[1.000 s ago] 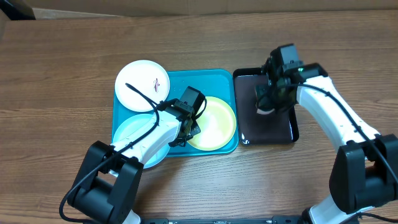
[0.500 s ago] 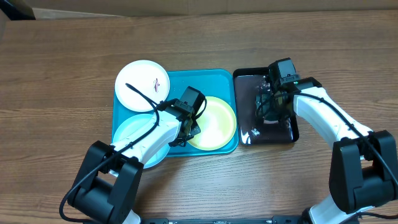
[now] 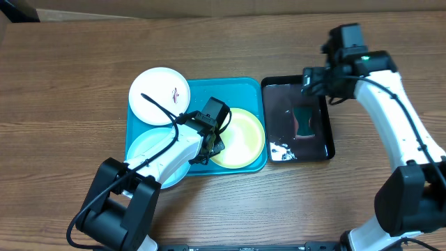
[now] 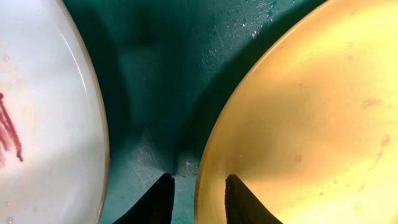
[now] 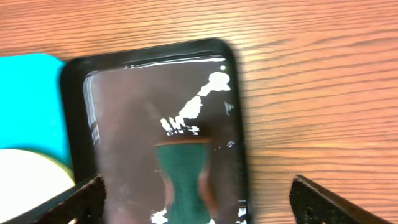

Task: Clean dirty plates on tray and stack at the side

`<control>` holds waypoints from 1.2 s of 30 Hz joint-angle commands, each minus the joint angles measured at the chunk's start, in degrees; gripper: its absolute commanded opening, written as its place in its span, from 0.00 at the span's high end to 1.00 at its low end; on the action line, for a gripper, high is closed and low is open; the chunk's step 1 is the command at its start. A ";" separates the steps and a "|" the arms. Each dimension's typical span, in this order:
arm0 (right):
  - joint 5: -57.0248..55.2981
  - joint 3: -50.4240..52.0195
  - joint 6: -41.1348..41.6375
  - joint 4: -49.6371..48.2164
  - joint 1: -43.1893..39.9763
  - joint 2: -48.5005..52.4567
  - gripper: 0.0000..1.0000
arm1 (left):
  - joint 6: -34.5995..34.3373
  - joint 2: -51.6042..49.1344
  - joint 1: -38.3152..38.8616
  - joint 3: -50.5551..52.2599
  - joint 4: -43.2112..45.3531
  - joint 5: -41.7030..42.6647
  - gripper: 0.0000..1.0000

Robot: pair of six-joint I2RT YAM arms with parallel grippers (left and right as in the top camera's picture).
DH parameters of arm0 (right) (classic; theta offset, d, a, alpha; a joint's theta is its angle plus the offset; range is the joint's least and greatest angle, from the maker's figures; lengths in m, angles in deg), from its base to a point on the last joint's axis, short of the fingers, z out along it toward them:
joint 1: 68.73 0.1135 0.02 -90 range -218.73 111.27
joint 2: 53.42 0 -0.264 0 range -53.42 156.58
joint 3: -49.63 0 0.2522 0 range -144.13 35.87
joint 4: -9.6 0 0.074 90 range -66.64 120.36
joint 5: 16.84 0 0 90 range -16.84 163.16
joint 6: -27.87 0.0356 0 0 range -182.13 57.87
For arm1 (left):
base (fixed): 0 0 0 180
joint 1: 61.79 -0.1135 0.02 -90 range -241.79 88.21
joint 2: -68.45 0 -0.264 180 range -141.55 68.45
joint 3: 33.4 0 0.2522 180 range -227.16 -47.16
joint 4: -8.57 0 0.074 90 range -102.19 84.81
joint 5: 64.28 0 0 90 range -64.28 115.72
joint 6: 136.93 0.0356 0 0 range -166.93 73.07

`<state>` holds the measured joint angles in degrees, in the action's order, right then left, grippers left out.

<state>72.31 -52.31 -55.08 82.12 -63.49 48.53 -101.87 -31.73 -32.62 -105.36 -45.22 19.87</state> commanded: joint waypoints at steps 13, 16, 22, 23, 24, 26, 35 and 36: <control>-0.13 -0.66 0.42 0.50 -7.56 -0.09 0.00 | 0.52 0.04 0.11 1.11 0.26 -0.31 0.65; -0.13 -0.68 0.42 0.50 -7.56 -0.09 0.00 | 0.52 0.04 0.11 1.11 0.26 -0.31 0.59; -0.13 -0.66 0.42 0.50 -7.56 -0.09 0.00 | 0.52 0.04 0.11 1.09 0.35 -0.28 0.55; -0.13 -0.66 0.42 0.50 -7.56 -0.09 0.00 | 0.52 0.04 0.11 1.09 0.37 -0.28 0.55; -0.13 -0.66 0.42 0.50 -7.56 -0.09 0.00 | 0.52 0.04 0.11 1.11 0.42 -0.28 0.55; -0.13 -0.66 0.42 0.50 -7.56 -0.09 0.00 | 0.52 0.04 0.11 1.11 0.44 -0.28 0.55; -0.13 -0.66 0.42 0.50 -7.56 -0.09 0.00 | 0.52 -0.72 0.11 1.11 1.11 -0.26 0.57; -0.13 -0.66 0.42 0.50 -7.56 -0.09 0.00 | 0.52 -1.05 0.11 1.09 1.22 -0.11 0.57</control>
<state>72.29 -52.31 -54.86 82.91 -70.99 48.53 -101.87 -31.80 -32.62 -104.83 -44.30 19.87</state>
